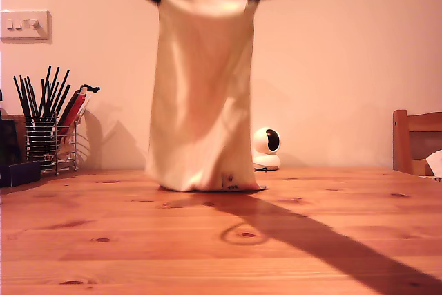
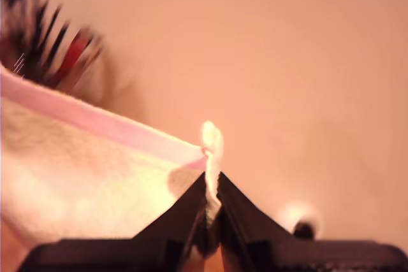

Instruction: Fold the tea towel in front of you. After folding it, place it to the right side.

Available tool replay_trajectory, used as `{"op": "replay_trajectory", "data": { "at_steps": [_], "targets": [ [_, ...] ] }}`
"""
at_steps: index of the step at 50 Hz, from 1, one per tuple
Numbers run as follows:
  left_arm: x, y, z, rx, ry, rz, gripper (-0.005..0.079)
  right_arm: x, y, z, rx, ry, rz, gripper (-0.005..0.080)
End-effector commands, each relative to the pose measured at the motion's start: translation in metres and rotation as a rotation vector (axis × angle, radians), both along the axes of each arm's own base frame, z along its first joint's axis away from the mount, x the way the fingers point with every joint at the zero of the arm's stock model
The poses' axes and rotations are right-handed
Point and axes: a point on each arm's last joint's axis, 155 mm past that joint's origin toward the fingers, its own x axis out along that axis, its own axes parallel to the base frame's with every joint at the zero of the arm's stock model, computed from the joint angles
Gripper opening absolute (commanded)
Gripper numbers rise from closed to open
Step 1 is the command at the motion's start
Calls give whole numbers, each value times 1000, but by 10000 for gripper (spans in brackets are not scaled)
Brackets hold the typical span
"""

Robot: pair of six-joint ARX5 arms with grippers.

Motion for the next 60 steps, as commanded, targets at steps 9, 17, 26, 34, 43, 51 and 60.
{"op": "replay_trajectory", "data": {
  "at_steps": [9,17,26,34,43,51,60],
  "targets": [
    [-27,3,-71,49,287,-9,-21,-21,9,-53,-58,215,83,-11],
    [-57,4,-99,55,465,-35,-21,-47,12,-90,-98,390,135,-11],
    [-73,-3,-111,5,569,-40,-21,-80,12,-123,-136,570,186,-11],
    [-84,-6,-132,-27,676,-14,-21,-103,9,-141,-167,682,218,-11],
    [-103,-2,-169,-1,800,-3,-21,-123,8,-152,-185,766,260,-11],
    [-110,1,-183,20,830,-28,-21,-127,7,-154,-184,782,265,-11],
    [-92,-8,-156,-46,699,-80,-21,-106,18,-136,-123,686,252,-11]
  ]
}}
